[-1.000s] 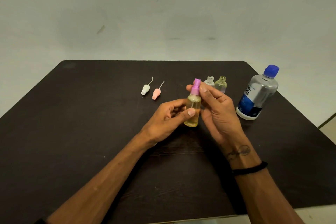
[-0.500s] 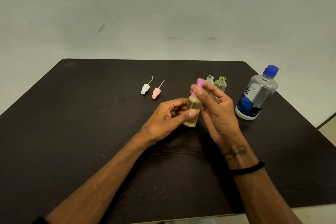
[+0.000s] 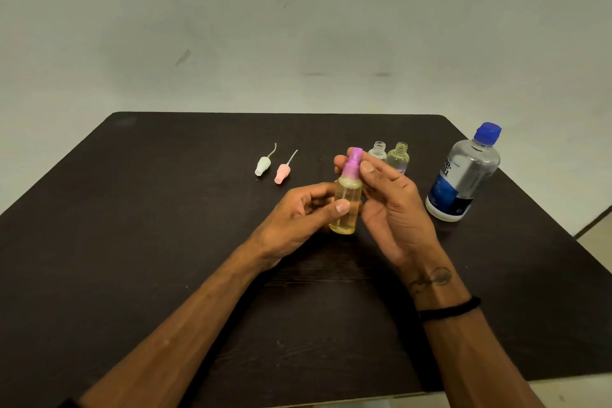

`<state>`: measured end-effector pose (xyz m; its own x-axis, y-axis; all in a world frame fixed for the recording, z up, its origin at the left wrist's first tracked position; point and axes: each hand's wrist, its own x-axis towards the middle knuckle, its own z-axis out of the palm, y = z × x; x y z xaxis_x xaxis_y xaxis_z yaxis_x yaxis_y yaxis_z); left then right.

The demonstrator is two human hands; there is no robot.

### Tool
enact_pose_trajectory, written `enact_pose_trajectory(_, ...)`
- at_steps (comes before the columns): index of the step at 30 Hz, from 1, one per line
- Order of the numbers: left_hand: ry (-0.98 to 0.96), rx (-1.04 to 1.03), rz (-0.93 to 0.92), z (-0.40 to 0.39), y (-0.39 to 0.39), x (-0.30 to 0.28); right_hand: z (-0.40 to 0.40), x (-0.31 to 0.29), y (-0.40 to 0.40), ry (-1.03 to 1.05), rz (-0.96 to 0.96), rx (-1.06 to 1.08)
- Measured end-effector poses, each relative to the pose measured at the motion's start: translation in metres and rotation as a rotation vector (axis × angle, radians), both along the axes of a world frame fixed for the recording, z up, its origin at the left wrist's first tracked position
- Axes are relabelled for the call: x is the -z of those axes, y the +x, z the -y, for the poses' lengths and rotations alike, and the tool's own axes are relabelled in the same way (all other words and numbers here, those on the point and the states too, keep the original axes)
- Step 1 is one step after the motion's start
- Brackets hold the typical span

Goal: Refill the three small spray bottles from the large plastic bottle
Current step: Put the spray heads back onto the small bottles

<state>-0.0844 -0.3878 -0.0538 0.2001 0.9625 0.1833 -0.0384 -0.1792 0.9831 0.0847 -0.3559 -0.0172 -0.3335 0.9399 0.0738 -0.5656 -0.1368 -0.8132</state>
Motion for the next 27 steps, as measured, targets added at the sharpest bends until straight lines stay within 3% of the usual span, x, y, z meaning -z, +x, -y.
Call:
enact_pose_trajectory(12, 0.091, -0.161, -0.072, 0.003, 0.004, -0.003, -0.007, 0.006, 0.0, 0.019, 0.03, 0.117)
enact_pose_trajectory(16, -0.01, 0.012, 0.049, 0.006, 0.004, -0.006, -0.008, 0.007, 0.001, 0.014, 0.035, 0.106)
enact_pose_trajectory(22, -0.223, 0.296, 0.286, 0.007, -0.002, -0.008, -0.003, 0.009, 0.004, 0.027, 0.046, -0.123)
enact_pose_trajectory(27, -0.278, 0.381, 0.339, 0.006, -0.006, -0.008, -0.005, 0.009, 0.006, 0.042, 0.035, -0.187)
